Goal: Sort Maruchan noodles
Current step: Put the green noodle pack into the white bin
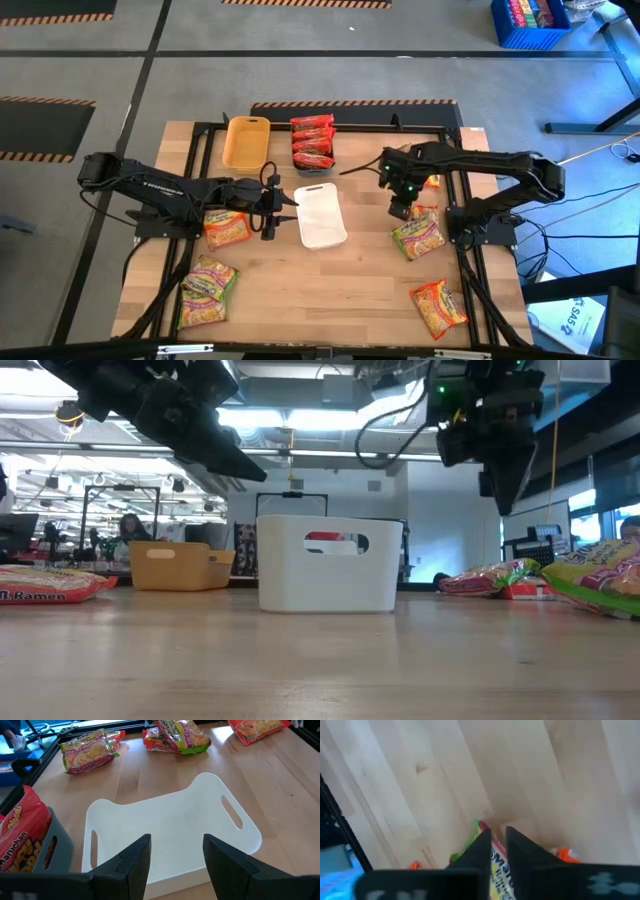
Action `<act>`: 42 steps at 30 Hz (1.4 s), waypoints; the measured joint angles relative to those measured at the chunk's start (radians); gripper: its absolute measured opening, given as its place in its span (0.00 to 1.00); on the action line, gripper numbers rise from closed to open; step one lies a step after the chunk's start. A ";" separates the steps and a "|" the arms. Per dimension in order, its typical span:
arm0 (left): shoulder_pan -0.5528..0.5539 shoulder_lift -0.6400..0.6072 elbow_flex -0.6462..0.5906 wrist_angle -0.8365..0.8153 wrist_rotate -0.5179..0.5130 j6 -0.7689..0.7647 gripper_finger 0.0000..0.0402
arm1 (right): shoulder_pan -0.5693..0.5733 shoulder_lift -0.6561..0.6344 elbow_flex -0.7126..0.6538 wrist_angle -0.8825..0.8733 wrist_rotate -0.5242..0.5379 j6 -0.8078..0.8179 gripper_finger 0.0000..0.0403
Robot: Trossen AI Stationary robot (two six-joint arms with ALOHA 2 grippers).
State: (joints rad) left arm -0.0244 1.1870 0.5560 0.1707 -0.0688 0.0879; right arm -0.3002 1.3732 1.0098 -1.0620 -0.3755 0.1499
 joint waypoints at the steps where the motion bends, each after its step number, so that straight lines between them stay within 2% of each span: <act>1: 0.000 0.000 0.000 0.000 0.000 0.000 0.43 | 0.000 0.000 -0.008 0.001 0.011 0.017 0.17; 10: 0.000 0.000 0.000 0.003 0.000 -0.006 0.43 | -0.001 0.000 -0.027 0.018 0.057 0.022 0.66; 13: 0.000 0.000 0.000 0.003 0.000 -0.007 0.43 | -0.001 0.000 -0.028 0.110 0.108 0.021 0.76; 16: 0.000 0.000 0.000 0.003 0.000 -0.006 0.43 | -0.001 0.000 -0.028 0.217 0.187 0.022 0.82; 18: 0.000 0.000 0.000 0.003 0.000 -0.007 0.43 | -0.001 0.000 -0.027 0.256 0.163 0.052 0.84; 21: 0.000 0.000 0.000 0.003 0.000 -0.006 0.43 | -0.002 0.000 -0.027 0.238 0.036 0.048 0.85; 24: 0.000 0.000 0.000 0.003 0.000 -0.006 0.43 | -0.001 0.000 -0.027 0.104 -0.111 -0.001 0.84; 26: 0.000 0.000 0.000 0.003 0.000 -0.006 0.43 | 0.001 0.010 -0.027 0.032 -0.147 -0.024 0.83; 29: 0.000 0.000 0.000 0.003 0.000 -0.006 0.43 | 0.007 0.028 -0.035 -0.037 -0.117 -0.027 0.81; 33: 0.000 0.000 0.000 0.003 0.000 -0.006 0.43 | 0.033 0.047 -0.055 -0.014 -0.054 -0.082 0.80; 38: 0.000 0.000 0.000 0.003 0.000 -0.006 0.43 | 0.085 0.082 -0.089 0.083 -0.044 -0.128 0.77; 42: 0.000 0.000 0.000 0.003 0.000 -0.006 0.43 | 0.121 0.128 -0.109 0.068 -0.026 -0.152 0.75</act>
State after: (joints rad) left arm -0.0246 1.1870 0.5560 0.1741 -0.0689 0.0814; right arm -0.1792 1.5012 0.9004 -0.9938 -0.4016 -0.0020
